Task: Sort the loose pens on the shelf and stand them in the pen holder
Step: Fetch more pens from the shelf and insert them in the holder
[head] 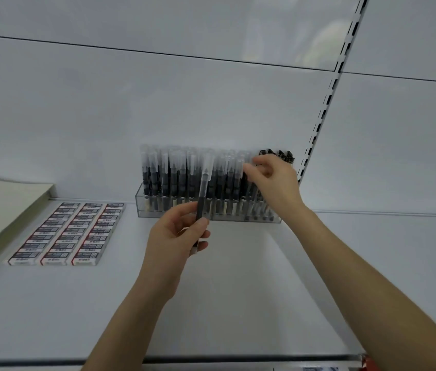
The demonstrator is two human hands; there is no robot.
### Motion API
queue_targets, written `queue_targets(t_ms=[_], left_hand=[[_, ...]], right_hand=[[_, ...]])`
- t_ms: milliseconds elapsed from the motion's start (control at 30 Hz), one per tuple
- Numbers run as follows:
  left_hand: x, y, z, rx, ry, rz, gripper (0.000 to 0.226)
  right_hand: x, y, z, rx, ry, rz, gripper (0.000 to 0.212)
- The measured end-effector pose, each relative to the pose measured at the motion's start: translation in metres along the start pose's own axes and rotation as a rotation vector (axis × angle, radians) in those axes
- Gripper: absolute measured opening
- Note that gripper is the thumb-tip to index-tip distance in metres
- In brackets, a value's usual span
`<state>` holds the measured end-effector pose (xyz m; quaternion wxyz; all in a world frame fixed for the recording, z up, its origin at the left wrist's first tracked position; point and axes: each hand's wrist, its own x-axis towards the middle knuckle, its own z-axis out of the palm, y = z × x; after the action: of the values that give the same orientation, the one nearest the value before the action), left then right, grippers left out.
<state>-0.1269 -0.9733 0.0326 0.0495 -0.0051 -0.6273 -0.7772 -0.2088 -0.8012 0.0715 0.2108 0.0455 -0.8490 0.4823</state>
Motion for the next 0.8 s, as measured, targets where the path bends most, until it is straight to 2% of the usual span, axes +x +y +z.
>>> queue_targets(t_ms=[100, 233, 333, 467, 567, 667, 733, 800], left_hand=[[0.002, -0.003, 0.007, 0.063, -0.05, 0.019, 0.023], [0.001, -0.005, 0.026, 0.162, -0.171, 0.026, 0.025], [0.001, -0.009, 0.032, 0.294, -0.207, 0.085, 0.025], [0.001, -0.023, 0.015, 0.973, -0.224, 0.26, 0.036], [-0.002, -0.041, -0.002, 1.328, -0.257, 0.242, 0.044], [-0.004, -0.051, -0.012, 1.34, -0.24, 0.191, 0.044], [-0.006, -0.052, -0.013, 1.335, -0.226, 0.171, 0.036], [-0.006, -0.052, -0.013, 1.326, -0.192, 0.225, 0.032]], right_hand=[[-0.021, -0.012, -0.013, 0.338, 0.016, 0.003, 0.009], [-0.036, -0.018, -0.02, 0.459, -0.14, 0.029, 0.02], [-0.037, -0.014, -0.024, 0.449, -0.104, 0.044, 0.018], [-0.021, -0.014, -0.041, 0.386, 0.127, 0.005, 0.018], [-0.008, -0.017, -0.047, 0.193, 0.26, -0.114, 0.024], [0.003, -0.019, -0.04, 0.11, 0.259, -0.163, 0.017], [0.007, -0.018, -0.032, 0.065, 0.223, -0.171, 0.014], [0.009, -0.016, -0.026, 0.047, 0.193, -0.169, 0.018]])
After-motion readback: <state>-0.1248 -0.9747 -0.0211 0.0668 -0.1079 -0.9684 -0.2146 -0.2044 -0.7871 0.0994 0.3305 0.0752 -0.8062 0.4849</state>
